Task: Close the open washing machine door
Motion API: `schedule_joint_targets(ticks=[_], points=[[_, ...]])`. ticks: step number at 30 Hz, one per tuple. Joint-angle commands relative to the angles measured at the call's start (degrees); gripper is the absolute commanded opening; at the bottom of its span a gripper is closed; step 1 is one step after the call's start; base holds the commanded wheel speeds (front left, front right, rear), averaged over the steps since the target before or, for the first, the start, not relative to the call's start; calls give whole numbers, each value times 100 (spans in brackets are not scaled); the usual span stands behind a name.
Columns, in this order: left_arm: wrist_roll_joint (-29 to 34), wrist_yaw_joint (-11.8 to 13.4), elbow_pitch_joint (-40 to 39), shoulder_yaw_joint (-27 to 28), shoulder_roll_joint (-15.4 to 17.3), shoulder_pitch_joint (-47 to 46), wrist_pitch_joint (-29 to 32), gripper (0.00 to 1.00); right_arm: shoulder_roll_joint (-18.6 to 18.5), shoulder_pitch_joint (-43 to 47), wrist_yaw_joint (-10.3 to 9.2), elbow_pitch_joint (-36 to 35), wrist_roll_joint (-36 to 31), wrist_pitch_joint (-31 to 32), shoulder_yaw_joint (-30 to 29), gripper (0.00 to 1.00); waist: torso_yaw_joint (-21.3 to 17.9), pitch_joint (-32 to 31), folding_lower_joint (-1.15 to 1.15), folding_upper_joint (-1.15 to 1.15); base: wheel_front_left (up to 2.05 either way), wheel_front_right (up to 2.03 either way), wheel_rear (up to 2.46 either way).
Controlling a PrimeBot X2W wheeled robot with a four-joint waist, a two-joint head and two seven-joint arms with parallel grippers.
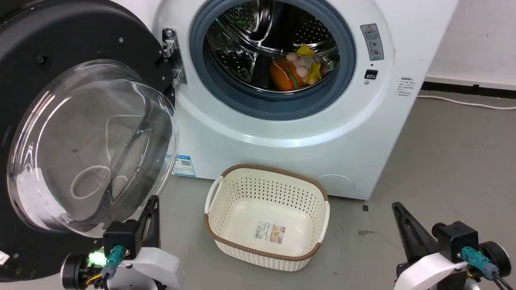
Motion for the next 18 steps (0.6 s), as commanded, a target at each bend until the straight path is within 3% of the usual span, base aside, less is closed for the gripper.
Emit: schedule_joint_targets(ticks=[1,18], points=[[15,16,-24,13,-2,79,2,0,19,-80,5,-27,-43,8,-1,0,0,0,0,0,0,0,0],[15,16,-24,13,-2,79,2,0,19,-80,5,-27,-43,8,-1,0,0,0,0,0,0,0,0]])
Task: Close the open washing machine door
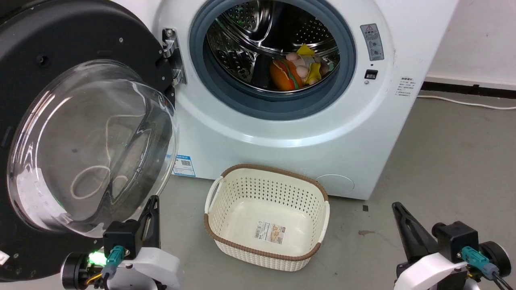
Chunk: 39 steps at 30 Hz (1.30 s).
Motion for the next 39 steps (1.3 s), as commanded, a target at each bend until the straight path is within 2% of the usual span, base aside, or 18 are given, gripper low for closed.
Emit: schedule_joint_targets(ticks=[1,22,23,39], points=[[15,16,-24,13,-2,79,2,0,19,-80,5,-27,-43,8,-2,0,0,0,0,0,0,0,0],[15,16,-24,13,-2,79,2,0,19,-80,5,-27,-43,8,-2,0,0,0,0,0,0,0,0],[0,0,1,-1,0,-1,-1,100,0,2,0,0,4,-2,-1,100,0,0,0,0,0,0,0],[-21,39,-35,-65,4,-2,-157,100,2,30,0,-27,161,-157,-61,100,88,-1,0,0,0,0,0]])
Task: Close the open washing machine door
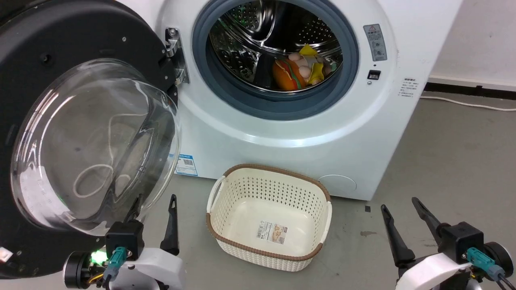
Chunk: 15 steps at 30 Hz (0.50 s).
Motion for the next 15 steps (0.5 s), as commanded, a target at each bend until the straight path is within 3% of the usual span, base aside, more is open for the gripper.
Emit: schedule_joint_targets(ticks=[1,15], points=[[-20,35,-34,-10,5,1,-64,100,2,26,1,-31,80,-64,-10,100,39,-3,0,0,0,0,0],[-37,55,-68,-50,21,42,-219,100,4,76,1,-18,147,-219,52,100,468,-44,0,0,0,0,0]])
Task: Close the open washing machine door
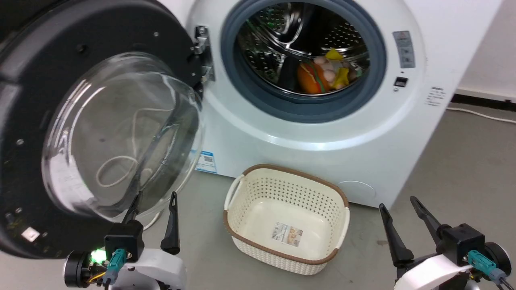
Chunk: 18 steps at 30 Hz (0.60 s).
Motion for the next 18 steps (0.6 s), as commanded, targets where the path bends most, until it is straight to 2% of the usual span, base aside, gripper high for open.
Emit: schedule_joint_targets(ticks=[1,18], points=[[-37,38,-31,-14,18,44,-65,100,4,65,1,-13,73,-69,3,100,88,-10,0,0,0,0,0],[-104,223,-293,89,16,233,-269,100,-22,-250,2,197,87,-271,520,100,632,107,0,0,-1,-1,-1]])
